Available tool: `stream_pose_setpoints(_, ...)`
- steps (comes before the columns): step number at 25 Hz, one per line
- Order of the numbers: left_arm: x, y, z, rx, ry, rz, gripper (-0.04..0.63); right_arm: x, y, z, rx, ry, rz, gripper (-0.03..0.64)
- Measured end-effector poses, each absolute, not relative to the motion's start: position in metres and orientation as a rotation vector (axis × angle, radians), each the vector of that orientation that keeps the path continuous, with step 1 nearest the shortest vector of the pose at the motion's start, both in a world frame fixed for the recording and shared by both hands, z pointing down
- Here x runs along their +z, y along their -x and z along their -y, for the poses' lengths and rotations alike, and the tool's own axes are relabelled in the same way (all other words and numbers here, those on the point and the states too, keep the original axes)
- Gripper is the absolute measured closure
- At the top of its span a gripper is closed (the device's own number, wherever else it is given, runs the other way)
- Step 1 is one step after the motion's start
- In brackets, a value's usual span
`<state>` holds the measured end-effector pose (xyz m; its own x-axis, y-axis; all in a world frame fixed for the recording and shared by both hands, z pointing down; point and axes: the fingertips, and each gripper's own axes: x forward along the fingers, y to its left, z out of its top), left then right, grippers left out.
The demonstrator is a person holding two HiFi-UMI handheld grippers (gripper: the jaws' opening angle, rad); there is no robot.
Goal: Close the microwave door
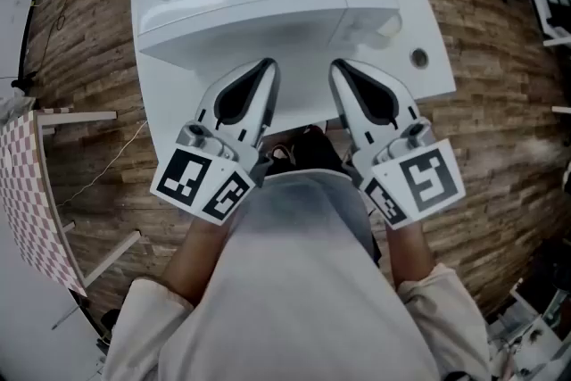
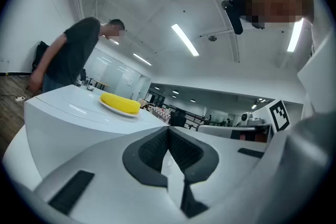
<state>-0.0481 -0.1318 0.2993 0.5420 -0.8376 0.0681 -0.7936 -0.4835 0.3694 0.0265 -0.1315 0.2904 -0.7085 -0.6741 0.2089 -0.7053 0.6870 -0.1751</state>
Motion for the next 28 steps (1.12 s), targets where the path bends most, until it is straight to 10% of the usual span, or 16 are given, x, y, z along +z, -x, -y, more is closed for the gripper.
stream_pose_setpoints(28, 0.293, 0.068, 0.03, -0.321, -2.405, 1.278, 0.576, 0.289, -0.006, 0.013, 0.417, -1.2, 2.734, 0.594)
